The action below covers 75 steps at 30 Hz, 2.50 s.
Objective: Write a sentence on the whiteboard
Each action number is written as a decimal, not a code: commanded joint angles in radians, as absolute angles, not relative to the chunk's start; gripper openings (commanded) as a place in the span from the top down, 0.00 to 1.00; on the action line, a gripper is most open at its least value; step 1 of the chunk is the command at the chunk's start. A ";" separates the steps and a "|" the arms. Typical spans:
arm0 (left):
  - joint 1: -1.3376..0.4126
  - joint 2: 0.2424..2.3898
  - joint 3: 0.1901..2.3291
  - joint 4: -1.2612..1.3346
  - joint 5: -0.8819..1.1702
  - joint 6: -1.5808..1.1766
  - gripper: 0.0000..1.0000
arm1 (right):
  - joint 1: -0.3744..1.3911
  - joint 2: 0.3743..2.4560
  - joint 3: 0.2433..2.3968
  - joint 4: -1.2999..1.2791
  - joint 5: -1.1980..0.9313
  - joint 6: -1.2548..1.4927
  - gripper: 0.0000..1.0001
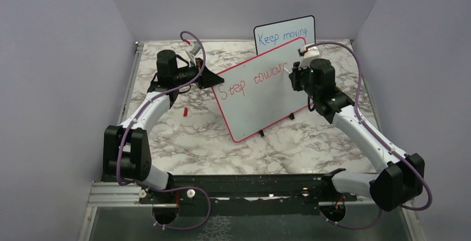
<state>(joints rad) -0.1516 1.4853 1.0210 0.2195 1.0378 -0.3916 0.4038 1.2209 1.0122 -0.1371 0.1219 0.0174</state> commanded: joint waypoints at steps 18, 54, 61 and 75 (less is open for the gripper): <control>-0.164 1.518 1.009 0.121 1.068 -0.321 1.00 | 0.396 1.248 1.019 -0.124 0.187 0.017 0.99; -0.163 1.516 1.011 0.121 1.069 -0.322 1.00 | 0.393 1.279 1.112 -0.051 0.167 0.009 1.00; -0.163 1.515 1.011 0.121 1.069 -0.321 1.00 | 0.393 1.275 1.082 -0.065 0.163 0.015 1.00; -0.163 1.519 1.011 0.121 1.068 -0.322 1.00 | 0.393 1.225 1.007 -0.122 0.155 0.033 0.99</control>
<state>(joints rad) -0.1516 1.4853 1.0245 0.2111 1.0431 -0.3843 0.3969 1.2427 1.0309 -0.0933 0.1738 0.0189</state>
